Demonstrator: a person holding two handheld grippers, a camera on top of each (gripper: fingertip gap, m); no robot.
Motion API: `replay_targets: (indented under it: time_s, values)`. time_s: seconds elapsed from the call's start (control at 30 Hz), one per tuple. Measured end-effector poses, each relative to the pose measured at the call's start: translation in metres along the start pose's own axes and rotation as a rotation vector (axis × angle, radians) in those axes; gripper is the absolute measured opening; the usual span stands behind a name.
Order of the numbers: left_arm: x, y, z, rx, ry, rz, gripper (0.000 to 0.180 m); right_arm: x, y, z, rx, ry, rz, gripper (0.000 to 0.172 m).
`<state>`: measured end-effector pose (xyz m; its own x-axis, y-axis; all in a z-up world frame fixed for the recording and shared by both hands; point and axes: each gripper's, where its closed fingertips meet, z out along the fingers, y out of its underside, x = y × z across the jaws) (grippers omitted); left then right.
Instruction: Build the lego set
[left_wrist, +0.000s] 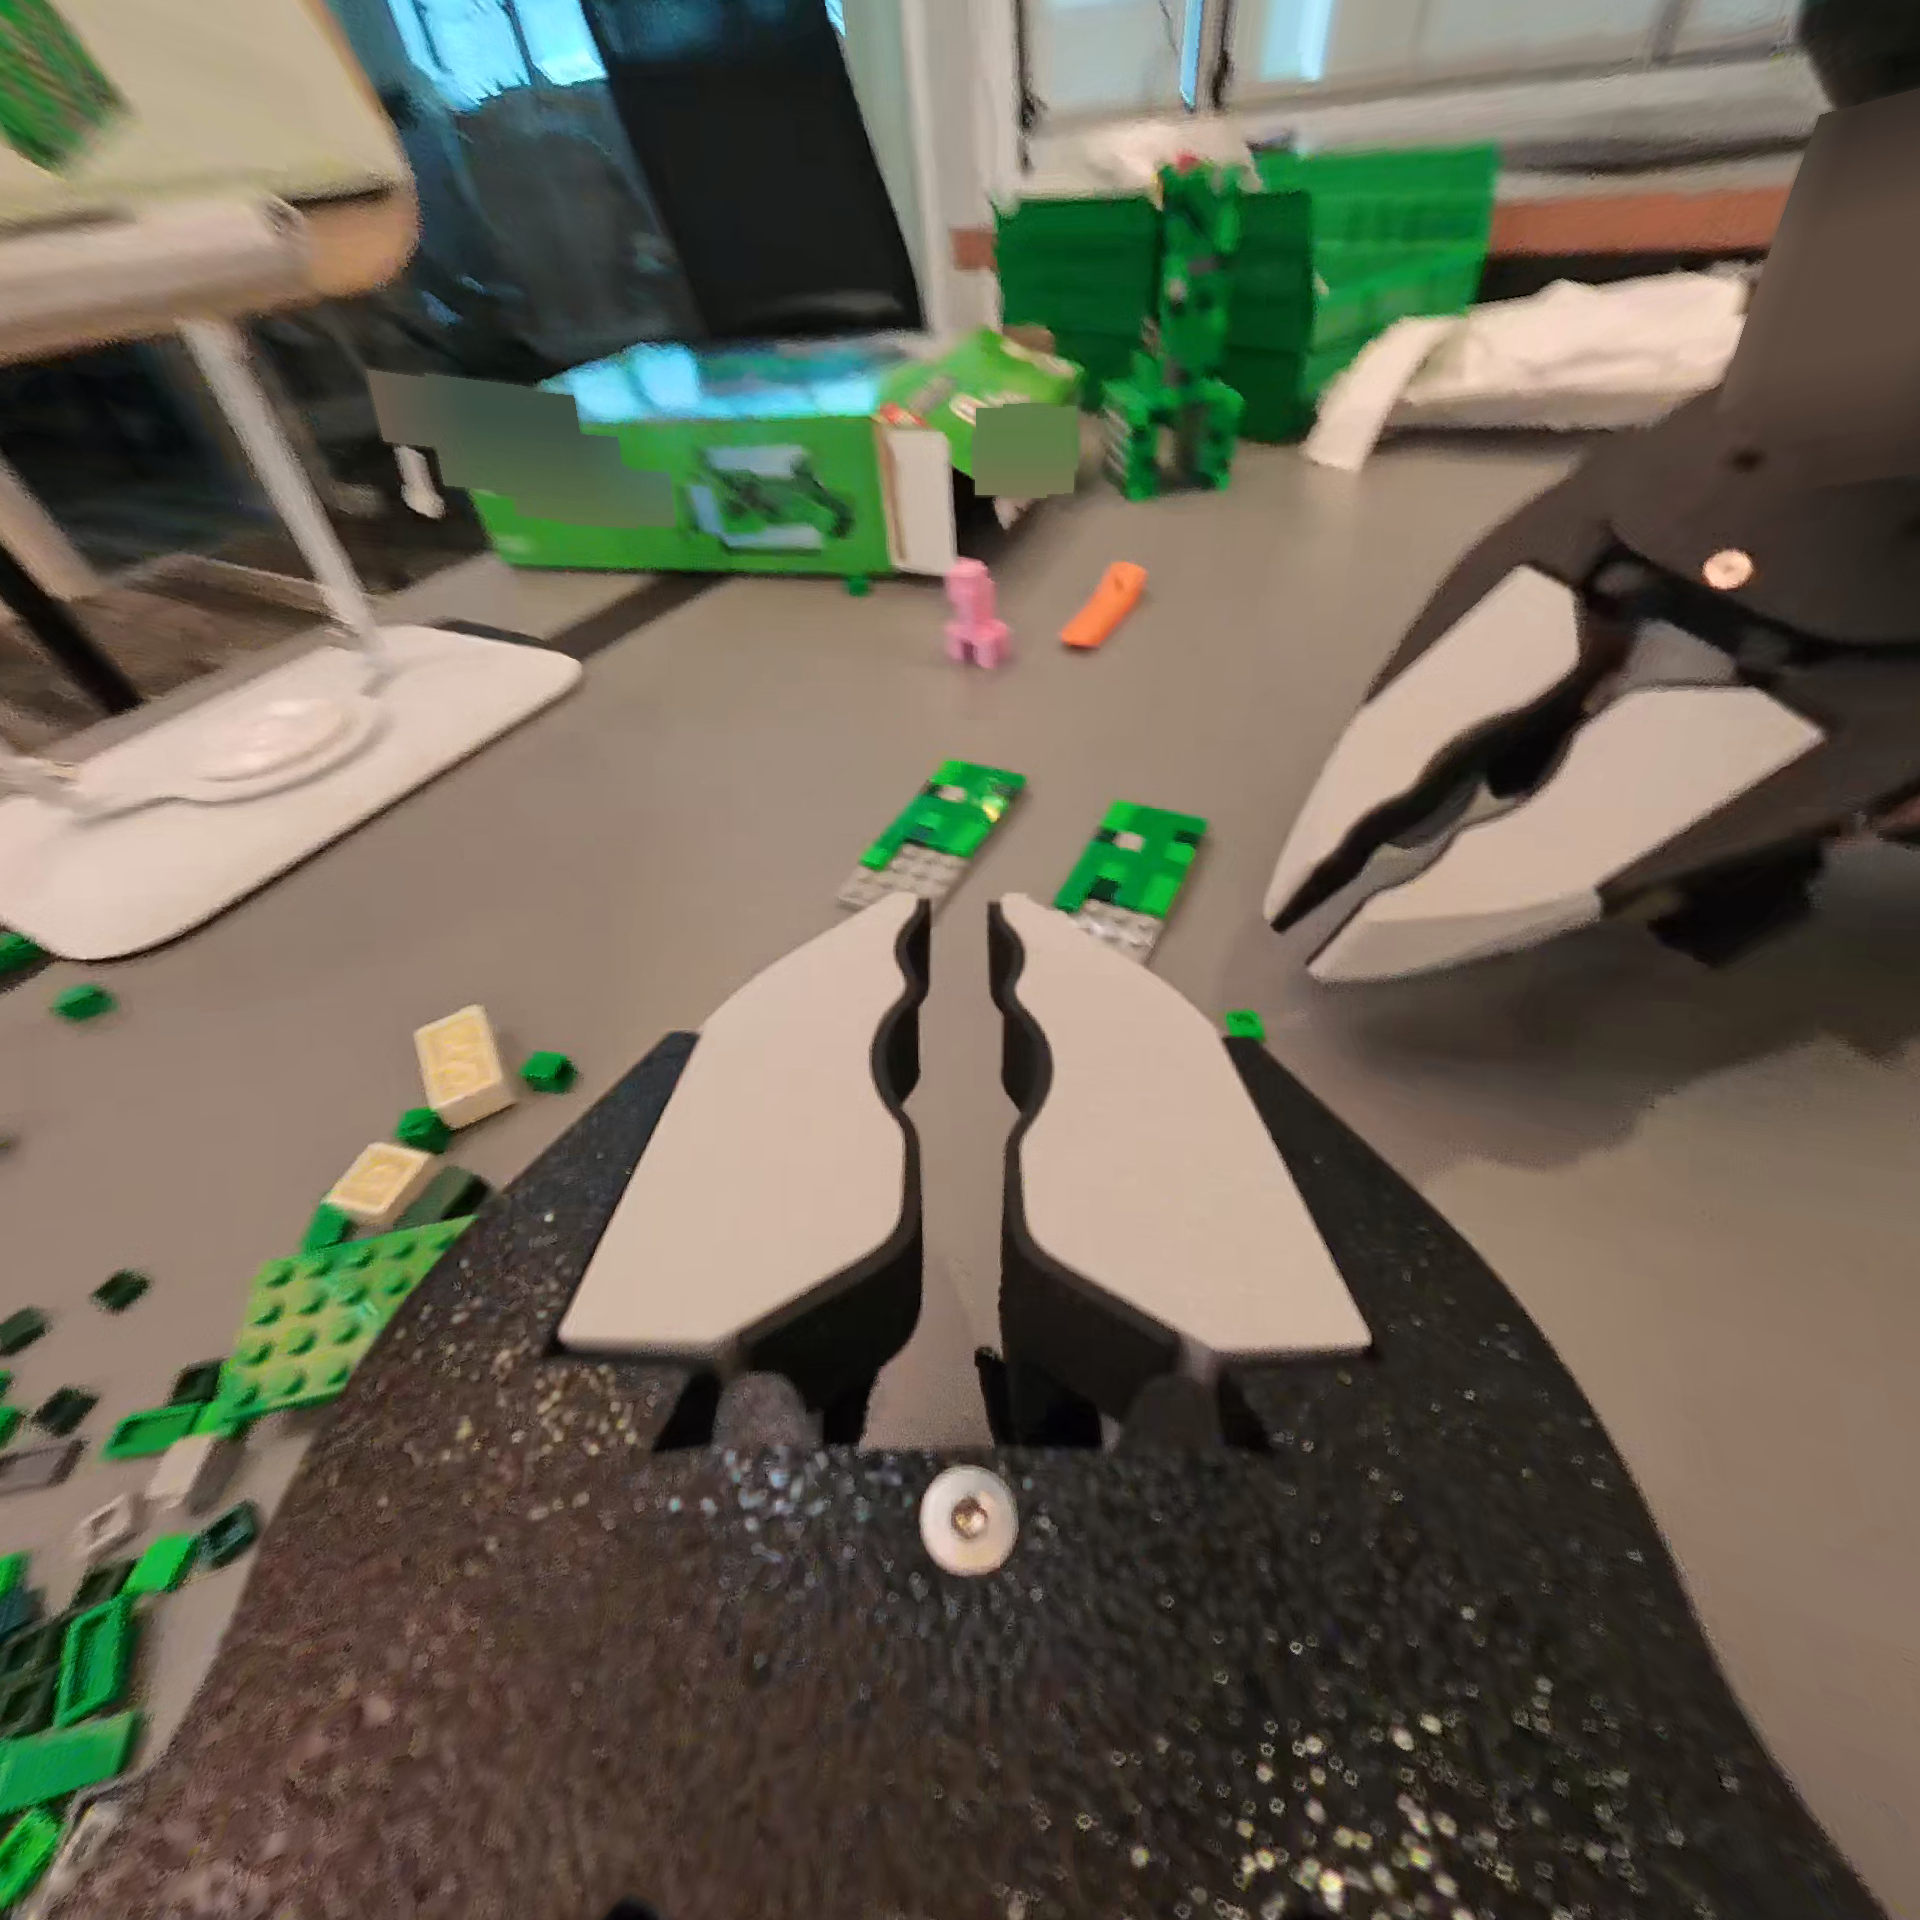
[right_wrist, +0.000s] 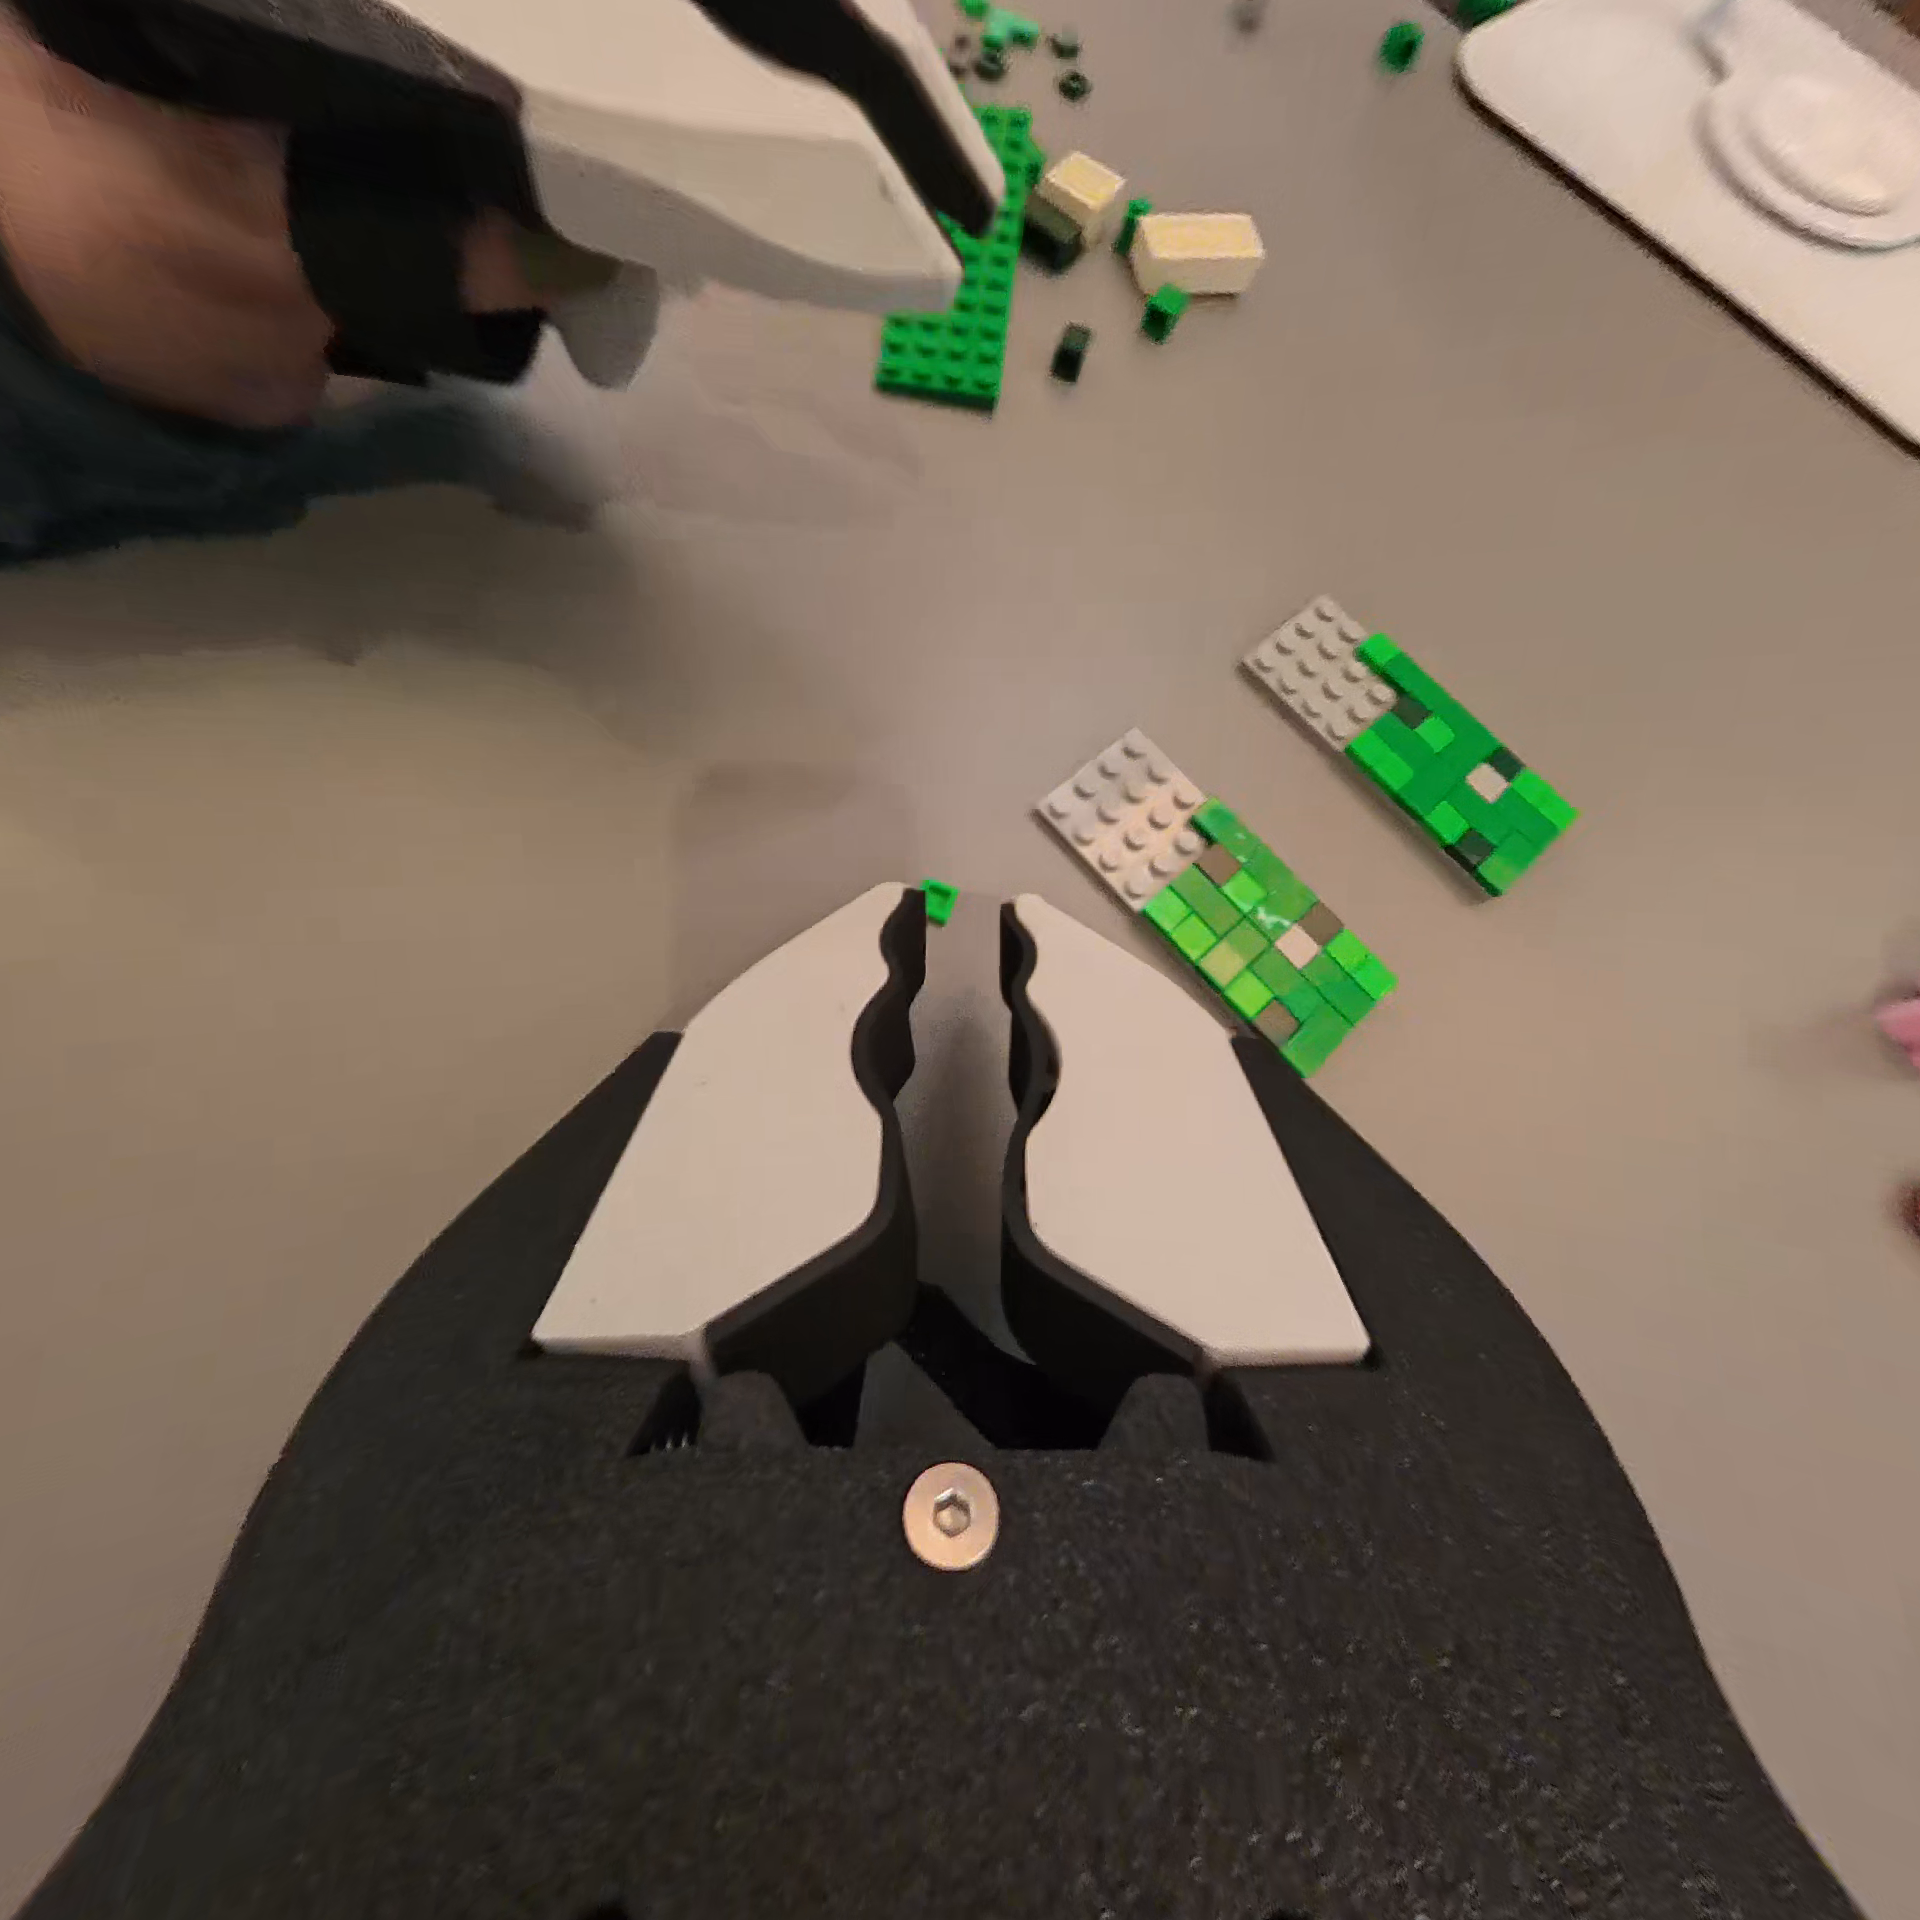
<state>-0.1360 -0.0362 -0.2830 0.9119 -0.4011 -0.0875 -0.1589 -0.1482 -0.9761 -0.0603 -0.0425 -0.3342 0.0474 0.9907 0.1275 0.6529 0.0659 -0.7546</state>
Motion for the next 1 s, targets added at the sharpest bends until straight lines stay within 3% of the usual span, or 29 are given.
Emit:
replay_targets:
  time_s: [0.2,0.63,0.73,0.83,1.0]
  values:
    - [-0.012,-0.008,-0.006,0.079,-0.064,-0.043,0.01,-0.007,0.012,0.017,-0.125,-0.021,0.091,0.023]
    - [-0.002,-0.008,-0.004,0.065,-0.004,-0.058,0.009,-0.014,0.01,0.019,-0.122,0.078,0.063,0.0]
    - [0.0,-0.008,-0.003,0.063,0.02,-0.082,0.009,-0.013,0.011,0.018,-0.137,0.094,0.045,0.013]
    - [0.0,-0.006,-0.002,0.049,0.029,-0.077,0.009,-0.02,0.01,0.018,-0.118,0.004,0.069,0.022]
    - [0.001,-0.009,-0.003,0.076,0.033,-0.089,0.009,-0.011,0.008,0.018,-0.051,-0.036,0.11,0.017]
